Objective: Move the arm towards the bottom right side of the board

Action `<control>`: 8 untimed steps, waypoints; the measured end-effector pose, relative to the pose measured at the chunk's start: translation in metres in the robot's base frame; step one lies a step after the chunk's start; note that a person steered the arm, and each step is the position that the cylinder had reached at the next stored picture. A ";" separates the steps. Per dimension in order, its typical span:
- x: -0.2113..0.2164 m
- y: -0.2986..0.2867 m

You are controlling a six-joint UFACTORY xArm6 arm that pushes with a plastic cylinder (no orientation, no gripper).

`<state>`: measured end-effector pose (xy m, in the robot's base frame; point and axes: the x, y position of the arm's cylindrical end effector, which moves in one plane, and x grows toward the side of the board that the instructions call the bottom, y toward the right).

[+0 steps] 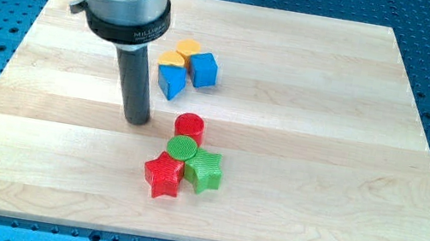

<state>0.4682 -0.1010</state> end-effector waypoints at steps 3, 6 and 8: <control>-0.027 0.095; 0.028 0.225; 0.105 0.247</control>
<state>0.5734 0.1463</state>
